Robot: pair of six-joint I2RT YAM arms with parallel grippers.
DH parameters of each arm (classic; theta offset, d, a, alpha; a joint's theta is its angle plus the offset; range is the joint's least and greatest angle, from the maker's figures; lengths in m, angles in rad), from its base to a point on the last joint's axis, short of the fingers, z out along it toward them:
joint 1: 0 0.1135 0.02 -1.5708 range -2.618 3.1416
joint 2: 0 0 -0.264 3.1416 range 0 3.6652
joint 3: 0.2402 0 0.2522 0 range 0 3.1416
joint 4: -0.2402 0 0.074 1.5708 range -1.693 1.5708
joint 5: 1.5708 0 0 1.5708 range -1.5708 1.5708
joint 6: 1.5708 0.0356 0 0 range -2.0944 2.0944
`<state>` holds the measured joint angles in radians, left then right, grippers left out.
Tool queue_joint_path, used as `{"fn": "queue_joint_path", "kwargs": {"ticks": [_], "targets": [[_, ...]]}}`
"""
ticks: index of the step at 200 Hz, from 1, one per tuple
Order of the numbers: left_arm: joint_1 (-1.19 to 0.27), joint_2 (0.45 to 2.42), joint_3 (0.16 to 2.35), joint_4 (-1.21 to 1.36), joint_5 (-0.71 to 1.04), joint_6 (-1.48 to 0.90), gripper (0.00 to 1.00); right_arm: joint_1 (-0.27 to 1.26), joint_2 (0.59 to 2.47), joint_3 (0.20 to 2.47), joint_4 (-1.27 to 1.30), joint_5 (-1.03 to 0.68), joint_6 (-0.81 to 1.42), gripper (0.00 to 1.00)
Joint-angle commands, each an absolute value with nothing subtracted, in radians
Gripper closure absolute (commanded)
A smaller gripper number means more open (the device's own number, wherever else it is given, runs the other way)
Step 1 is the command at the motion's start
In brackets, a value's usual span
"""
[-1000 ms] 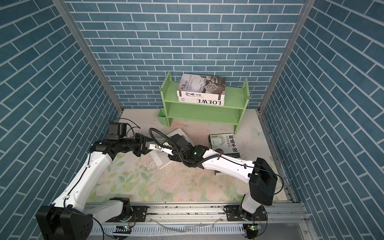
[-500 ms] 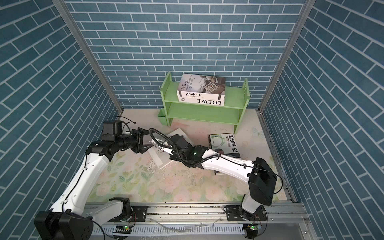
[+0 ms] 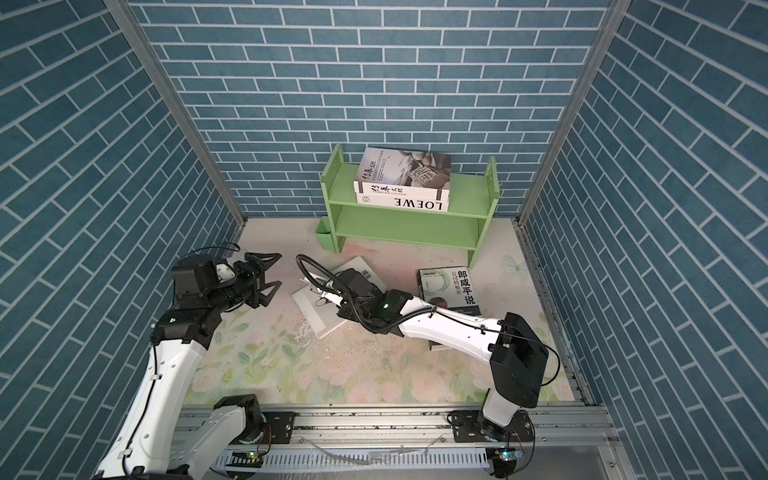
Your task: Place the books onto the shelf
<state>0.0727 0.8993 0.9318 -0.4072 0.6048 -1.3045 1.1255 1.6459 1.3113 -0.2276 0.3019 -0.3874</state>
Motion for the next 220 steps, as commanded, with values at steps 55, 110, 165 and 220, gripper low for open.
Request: {"fn": "queue_joint_path", "kwargs": {"ticks": [55,110,165,220], "targets": [[0.078,0.859,0.984,-0.439,0.493,-0.978,0.12,1.052,1.605,1.392,-0.267,0.345,-0.255,0.73],[0.078,0.847,0.939,-0.409,0.524,-0.868,0.11,0.961,1.537,1.449,-0.375,0.218,-0.133,0.73],[0.077,0.847,0.851,-0.226,0.614,-0.873,0.09,0.932,1.507,1.507,-0.466,0.175,-0.066,0.73],[0.031,0.836,0.791,-0.06,0.723,-0.859,0.0,0.811,1.465,1.622,-0.554,-0.133,0.135,0.73]]}}
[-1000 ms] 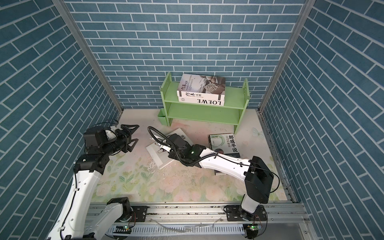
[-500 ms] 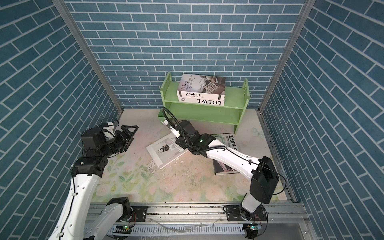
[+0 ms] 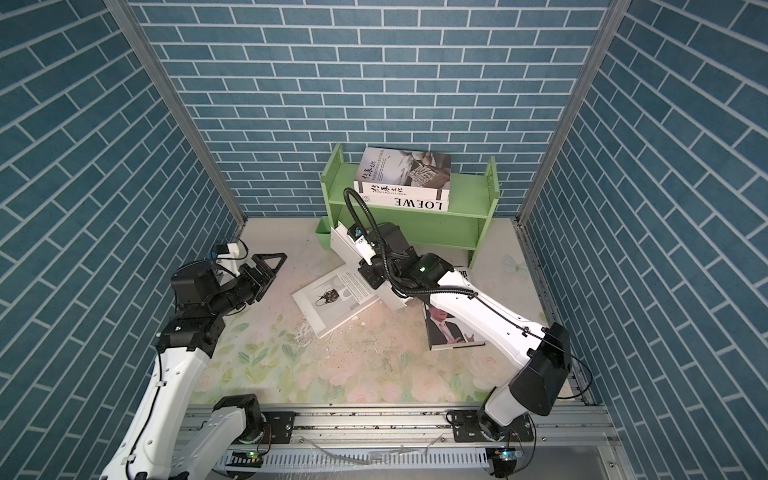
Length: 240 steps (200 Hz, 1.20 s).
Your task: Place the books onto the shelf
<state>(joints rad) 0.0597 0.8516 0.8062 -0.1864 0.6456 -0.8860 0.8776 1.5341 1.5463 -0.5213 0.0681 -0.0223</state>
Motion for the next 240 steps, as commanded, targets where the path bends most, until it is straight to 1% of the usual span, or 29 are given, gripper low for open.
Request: {"fn": "queue_joint_path", "kwargs": {"ticks": [1,24,45,78,103,124,150,169,198,240], "targets": [[0.029,0.837,0.791,-0.06,0.724,-0.858,0.0,0.81,1.464,1.623,-0.554,-0.143,0.14,0.73],[-0.023,0.834,0.797,-0.056,0.726,-0.815,0.0,0.74,1.437,1.635,-0.53,-0.314,0.238,0.73],[-0.079,0.852,0.795,-0.014,0.746,-0.799,0.0,0.691,1.416,1.646,-0.5,-0.436,0.305,0.73],[-0.168,0.955,0.835,0.1,0.816,-0.798,0.0,0.604,1.393,1.655,-0.411,-0.616,0.441,0.73],[-0.192,1.036,0.866,0.24,0.869,-0.849,0.0,0.541,1.38,1.639,-0.327,-0.734,0.554,0.73],[-0.193,1.088,0.874,0.406,0.914,-0.937,0.0,0.5,1.363,1.61,-0.264,-0.791,0.623,0.73],[-0.212,1.147,0.888,0.618,0.96,-1.054,0.0,0.472,1.353,1.591,-0.239,-0.818,0.665,0.73],[-0.237,1.188,0.901,0.726,0.978,-1.117,0.01,0.457,1.358,1.583,-0.208,-0.856,0.705,0.73],[-0.258,1.24,0.939,0.76,0.999,-1.144,0.0,0.433,1.377,1.567,-0.108,-0.947,0.806,0.74],[-0.261,1.287,1.023,0.751,1.023,-1.141,0.0,0.404,1.382,1.563,-0.09,-1.007,0.847,0.74]]}}
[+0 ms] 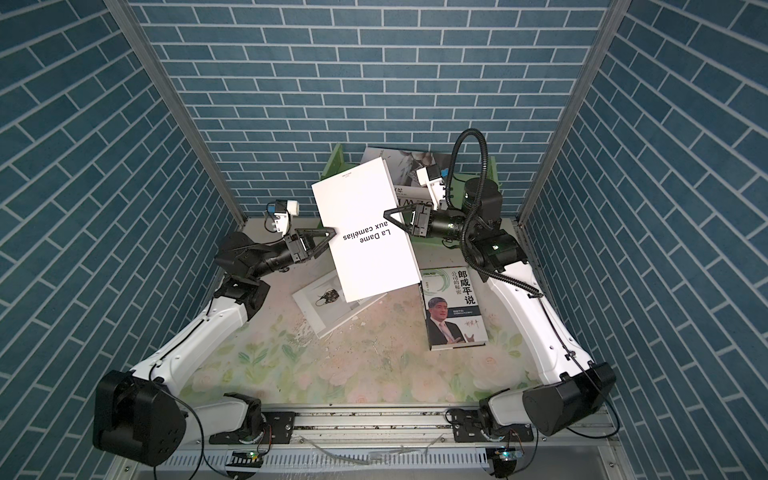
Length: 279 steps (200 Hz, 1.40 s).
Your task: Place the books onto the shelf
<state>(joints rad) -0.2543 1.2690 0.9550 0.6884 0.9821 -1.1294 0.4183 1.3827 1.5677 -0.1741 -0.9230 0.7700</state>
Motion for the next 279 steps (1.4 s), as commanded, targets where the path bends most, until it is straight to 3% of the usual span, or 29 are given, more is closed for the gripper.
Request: {"fn": "queue_joint_path", "kwargs": {"ticks": [1,35,116,199,279], "targets": [[-0.261,1.288,1.027,0.75,1.025,-1.141,0.01,0.403,1.382,1.563,-0.089,-1.009,0.848,0.74],[-0.265,1.331,1.11,0.751,1.065,-1.161,0.03,0.387,1.397,1.552,-0.01,-1.083,0.935,0.74],[-0.281,1.368,1.184,0.763,1.083,-1.229,0.39,0.367,1.452,1.559,0.029,-1.122,1.004,0.73],[-0.284,1.358,1.201,0.68,1.031,-1.216,0.65,0.36,1.48,1.544,0.072,-1.11,1.016,0.71],[-0.284,1.358,1.203,0.576,0.971,-1.175,0.78,0.357,1.489,1.514,0.09,-1.049,0.988,0.59]]}}
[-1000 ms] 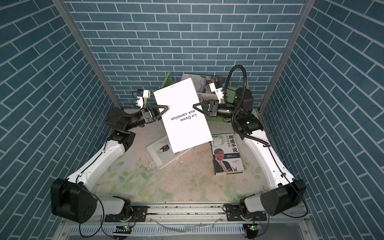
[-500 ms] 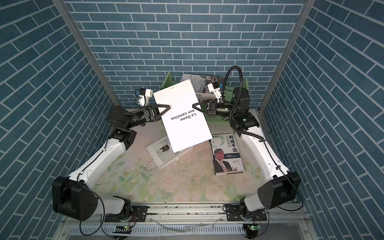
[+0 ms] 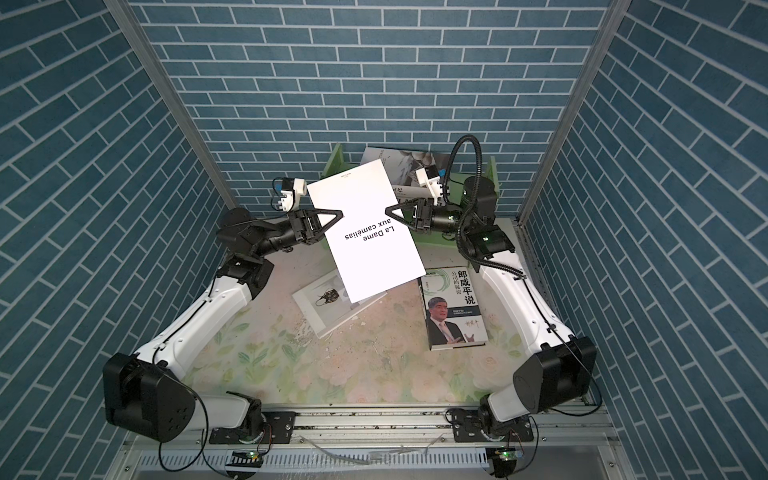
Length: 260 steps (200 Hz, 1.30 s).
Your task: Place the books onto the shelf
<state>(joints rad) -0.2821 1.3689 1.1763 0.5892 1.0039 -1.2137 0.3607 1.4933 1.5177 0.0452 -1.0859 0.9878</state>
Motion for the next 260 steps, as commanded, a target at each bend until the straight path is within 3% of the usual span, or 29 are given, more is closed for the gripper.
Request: {"fn": "queue_joint_path", "kwargs": {"ticks": [1,77,150,260], "targets": [[-0.284,1.358,1.203,0.575,0.97,-1.175,0.78,0.357,1.489,1.514,0.09,-1.048,0.987,0.59],[-0.284,1.357,1.246,0.466,0.884,-1.174,0.81,0.352,1.451,1.502,0.075,-0.896,0.985,0.26],[-0.284,1.366,1.279,0.497,0.727,-1.293,0.81,0.264,1.279,1.383,-0.041,-0.54,0.959,0.2],[-0.292,1.356,1.384,0.371,0.368,-1.352,0.79,0.247,1.215,1.331,0.059,-0.649,1.003,0.18]]}}
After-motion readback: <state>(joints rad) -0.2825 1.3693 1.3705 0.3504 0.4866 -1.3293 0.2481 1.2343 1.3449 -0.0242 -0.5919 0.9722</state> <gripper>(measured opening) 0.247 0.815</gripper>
